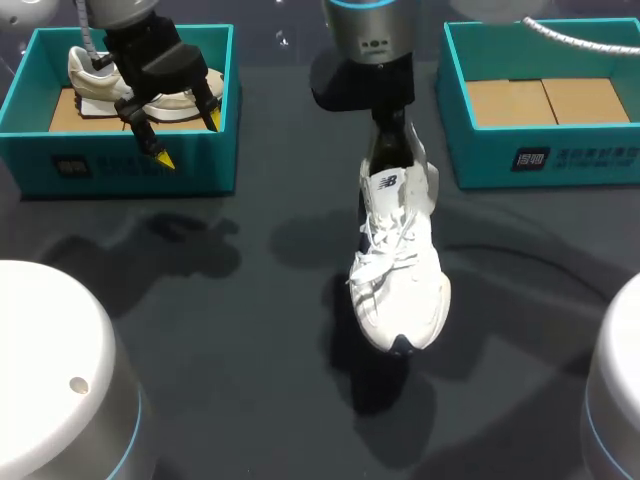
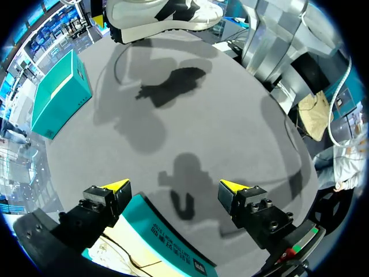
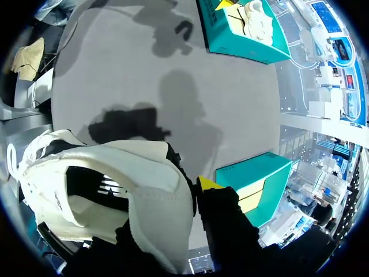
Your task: Take the shoe out of the shoebox, open the shoe tongue, remove and reinsert the insole, then place the shoe into the shoebox
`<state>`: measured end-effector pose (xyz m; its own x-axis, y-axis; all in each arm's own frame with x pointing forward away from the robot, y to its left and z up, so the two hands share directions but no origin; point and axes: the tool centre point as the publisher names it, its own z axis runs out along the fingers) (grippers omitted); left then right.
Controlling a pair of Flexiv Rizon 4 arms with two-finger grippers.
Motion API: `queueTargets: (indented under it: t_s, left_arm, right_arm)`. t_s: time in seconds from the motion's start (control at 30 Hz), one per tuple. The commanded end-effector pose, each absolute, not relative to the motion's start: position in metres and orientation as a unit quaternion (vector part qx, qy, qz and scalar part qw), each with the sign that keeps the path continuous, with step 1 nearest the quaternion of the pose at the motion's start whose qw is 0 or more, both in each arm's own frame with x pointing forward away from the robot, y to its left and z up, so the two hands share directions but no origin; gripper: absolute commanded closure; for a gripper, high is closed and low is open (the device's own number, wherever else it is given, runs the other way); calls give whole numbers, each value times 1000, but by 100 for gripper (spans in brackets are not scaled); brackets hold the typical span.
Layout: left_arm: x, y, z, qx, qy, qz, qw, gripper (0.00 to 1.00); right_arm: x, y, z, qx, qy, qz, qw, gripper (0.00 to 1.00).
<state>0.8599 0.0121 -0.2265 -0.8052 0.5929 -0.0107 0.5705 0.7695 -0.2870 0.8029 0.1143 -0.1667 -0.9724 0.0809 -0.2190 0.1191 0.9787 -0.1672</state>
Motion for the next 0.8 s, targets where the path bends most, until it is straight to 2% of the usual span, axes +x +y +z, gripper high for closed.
queueTargets:
  t_s: [0.03,0.43,0.8]
  left_arm:
    - [860,12,-226,-310,-940,138,41,0]
    - [860,12,-226,-310,-940,138,41,0]
    - [860,12,-226,-310,-940,138,41,0]
  right_arm:
    - [802,106,-156,63,988,-98,102,100]
    - [836,45,-93,51,985,-129,99,100]
    - [901,-28,-67,49,983,-146,97,100]
